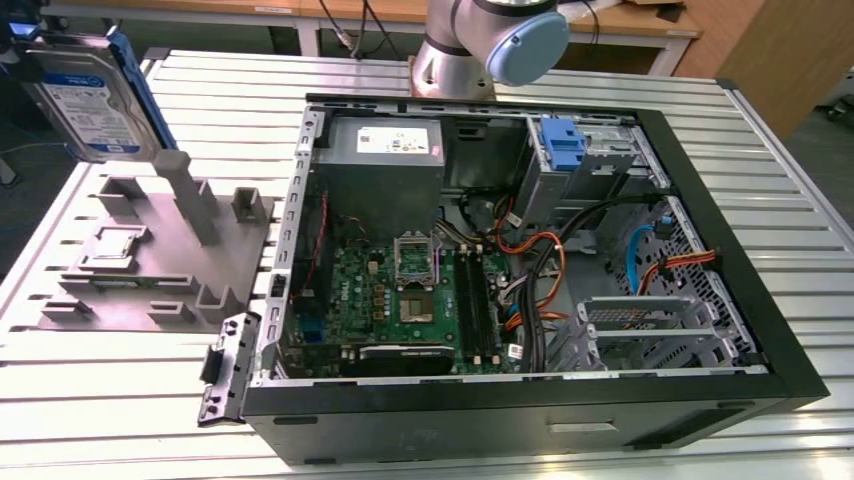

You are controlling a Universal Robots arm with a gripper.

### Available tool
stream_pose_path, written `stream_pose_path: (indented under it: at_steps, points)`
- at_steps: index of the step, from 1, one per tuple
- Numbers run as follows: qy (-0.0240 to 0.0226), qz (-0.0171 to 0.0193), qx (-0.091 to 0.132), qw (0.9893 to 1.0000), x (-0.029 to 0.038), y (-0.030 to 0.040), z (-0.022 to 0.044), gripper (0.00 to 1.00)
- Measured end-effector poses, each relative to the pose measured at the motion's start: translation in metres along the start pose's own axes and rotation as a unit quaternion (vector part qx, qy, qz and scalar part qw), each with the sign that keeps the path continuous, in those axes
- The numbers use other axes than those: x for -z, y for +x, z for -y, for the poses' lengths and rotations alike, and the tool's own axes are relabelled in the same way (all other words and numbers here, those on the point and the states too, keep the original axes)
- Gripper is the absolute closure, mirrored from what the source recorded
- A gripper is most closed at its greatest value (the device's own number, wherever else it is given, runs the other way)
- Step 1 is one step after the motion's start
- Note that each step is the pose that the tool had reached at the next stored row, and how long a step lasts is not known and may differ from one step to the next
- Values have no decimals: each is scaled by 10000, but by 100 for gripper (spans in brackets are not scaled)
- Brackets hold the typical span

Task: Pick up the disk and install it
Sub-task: 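Pick up the disk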

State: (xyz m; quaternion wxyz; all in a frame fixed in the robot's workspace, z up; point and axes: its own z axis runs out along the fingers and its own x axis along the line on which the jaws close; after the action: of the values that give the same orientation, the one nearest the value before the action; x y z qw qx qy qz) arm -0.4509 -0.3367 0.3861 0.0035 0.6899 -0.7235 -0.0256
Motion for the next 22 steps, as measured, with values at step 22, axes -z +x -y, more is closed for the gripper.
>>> stream_pose_path:
  at_steps: [22]
  points:
    - [0,-1,0,10000,114,-4,-5,63]
